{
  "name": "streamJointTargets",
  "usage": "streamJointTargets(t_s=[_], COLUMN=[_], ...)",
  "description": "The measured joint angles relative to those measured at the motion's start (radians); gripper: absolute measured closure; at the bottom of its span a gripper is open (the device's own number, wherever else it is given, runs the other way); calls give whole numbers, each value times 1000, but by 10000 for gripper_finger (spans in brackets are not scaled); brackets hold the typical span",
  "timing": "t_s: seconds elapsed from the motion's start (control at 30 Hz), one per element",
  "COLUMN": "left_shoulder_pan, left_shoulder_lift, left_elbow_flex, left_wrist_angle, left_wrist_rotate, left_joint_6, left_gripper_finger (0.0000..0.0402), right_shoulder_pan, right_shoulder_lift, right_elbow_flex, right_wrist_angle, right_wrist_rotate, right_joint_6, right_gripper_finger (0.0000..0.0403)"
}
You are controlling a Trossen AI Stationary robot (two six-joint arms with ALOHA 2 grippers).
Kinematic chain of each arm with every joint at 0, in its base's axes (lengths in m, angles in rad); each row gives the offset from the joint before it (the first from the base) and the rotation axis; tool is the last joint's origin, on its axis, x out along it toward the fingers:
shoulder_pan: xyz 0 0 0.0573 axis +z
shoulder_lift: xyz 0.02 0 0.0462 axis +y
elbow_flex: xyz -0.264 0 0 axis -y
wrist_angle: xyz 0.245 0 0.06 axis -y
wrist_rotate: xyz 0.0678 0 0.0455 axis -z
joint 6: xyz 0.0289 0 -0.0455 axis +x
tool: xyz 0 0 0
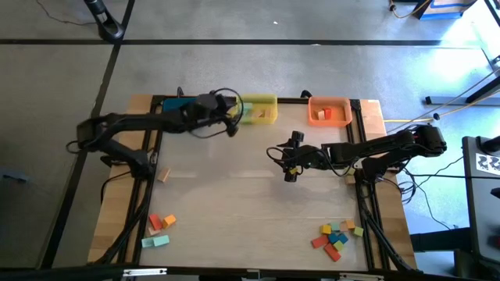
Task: Sort blocks by size
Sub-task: Put the brown rectangle block into the yellow bin
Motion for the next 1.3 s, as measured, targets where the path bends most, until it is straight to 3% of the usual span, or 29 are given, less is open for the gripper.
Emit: streamJointTargets(t_s=[0.3, 0.6, 0.83, 1.17, 1.3], left_shoulder_pan=[-250, -370, -394, -395, -395], left_shoulder_lift=[-127, -96, -38, 41, 67], left_elbow_flex=[0, -1, -4, -56, -57], left_wrist_angle=[-412, -873, -1200, -1285, -1354], left_wrist_rotate=[-1, -12, 107, 150, 191], left_joint_6=[-115, -564, -798, -691, -696], left_gripper_finger=[179, 179, 179, 180, 206], right_shoulder_pan=[0, 0, 0, 0, 0], right_shoulder_lift=[0, 0, 0, 0, 0], right_elbow_flex=[0, 0, 0, 0, 0], right_wrist_angle=[0, 3, 3, 8, 9], right_wrist_rotate=[-26, -34, -34, -35, -36], right_joint_6=[27, 27, 27, 27, 27], right_gripper_finger=[127, 127, 127, 127, 127])
